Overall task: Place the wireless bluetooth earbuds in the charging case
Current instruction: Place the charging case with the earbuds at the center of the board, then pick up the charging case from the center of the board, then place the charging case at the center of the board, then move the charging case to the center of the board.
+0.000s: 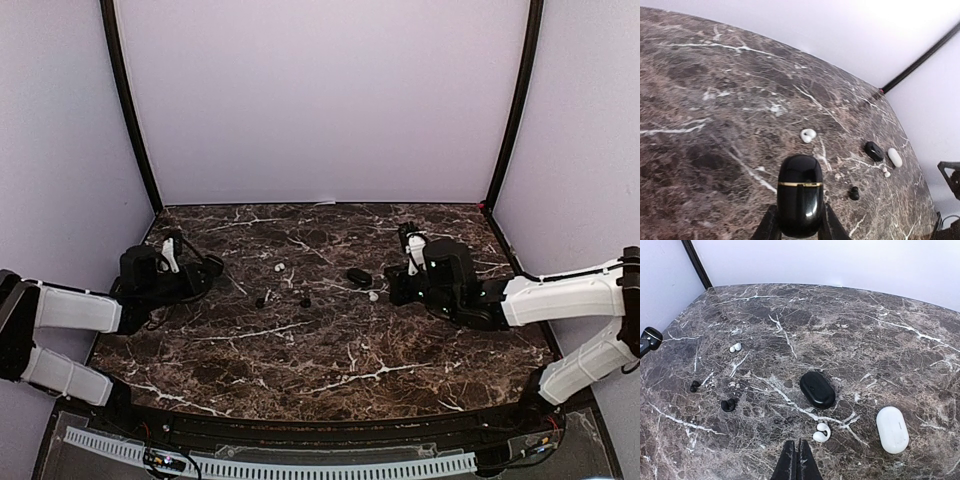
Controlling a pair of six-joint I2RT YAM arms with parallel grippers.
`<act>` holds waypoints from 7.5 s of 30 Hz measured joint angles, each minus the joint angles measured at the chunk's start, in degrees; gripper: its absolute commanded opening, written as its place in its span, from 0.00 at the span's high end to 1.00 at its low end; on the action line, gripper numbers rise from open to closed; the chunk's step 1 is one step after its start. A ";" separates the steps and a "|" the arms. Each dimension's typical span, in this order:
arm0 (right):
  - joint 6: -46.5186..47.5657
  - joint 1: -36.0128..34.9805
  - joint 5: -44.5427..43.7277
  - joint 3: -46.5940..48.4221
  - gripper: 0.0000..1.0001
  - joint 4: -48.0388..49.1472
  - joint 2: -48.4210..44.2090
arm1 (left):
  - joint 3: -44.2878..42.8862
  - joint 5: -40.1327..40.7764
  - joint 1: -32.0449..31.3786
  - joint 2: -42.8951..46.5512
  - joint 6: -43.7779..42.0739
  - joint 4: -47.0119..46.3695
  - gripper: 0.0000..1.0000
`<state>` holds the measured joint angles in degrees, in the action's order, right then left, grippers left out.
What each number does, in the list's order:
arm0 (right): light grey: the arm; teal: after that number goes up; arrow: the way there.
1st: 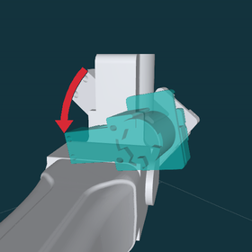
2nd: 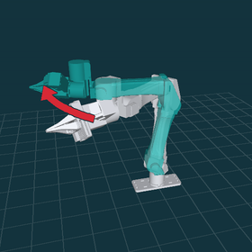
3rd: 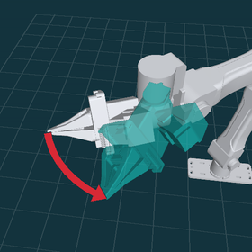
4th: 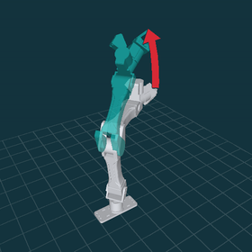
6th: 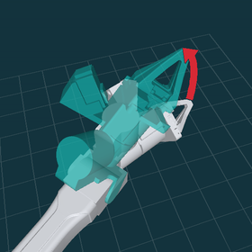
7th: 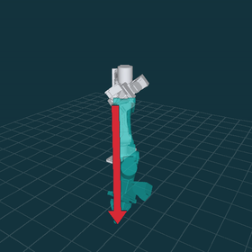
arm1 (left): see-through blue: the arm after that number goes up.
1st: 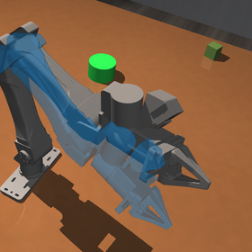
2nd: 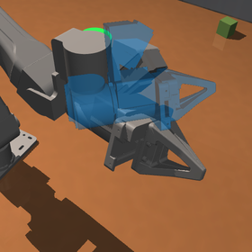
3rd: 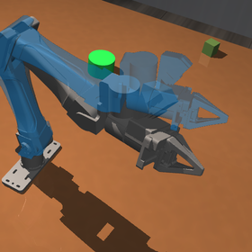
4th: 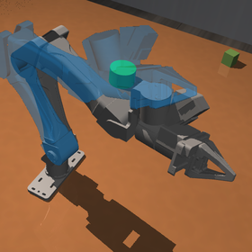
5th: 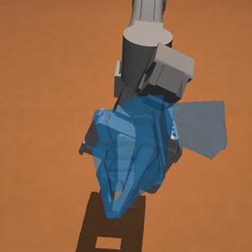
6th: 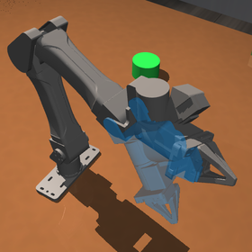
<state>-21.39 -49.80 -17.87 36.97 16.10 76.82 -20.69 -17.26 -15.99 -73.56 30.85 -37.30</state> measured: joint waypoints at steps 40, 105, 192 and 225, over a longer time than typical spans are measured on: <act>8.85 0.00 6.75 -4.55 0.96 15.19 7.96 | -6.05 -2.12 8.11 -10.71 5.57 14.45 0.19; 19.39 11.89 19.85 47.60 0.25 -35.01 43.82 | 7.06 10.16 -6.14 11.69 -7.15 -0.07 0.04; 10.86 -11.65 16.65 15.56 0.01 -28.61 18.03 | 9.22 8.04 -6.14 11.72 -7.30 -5.97 0.03; -0.70 -1.51 21.55 -3.26 0.60 -19.17 1.22 | 6.21 7.21 -25.27 9.03 -9.07 -6.27 0.11</act>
<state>-22.09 -51.31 3.68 33.71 -3.07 78.04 -14.48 -10.04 -41.25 -64.53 21.78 -43.57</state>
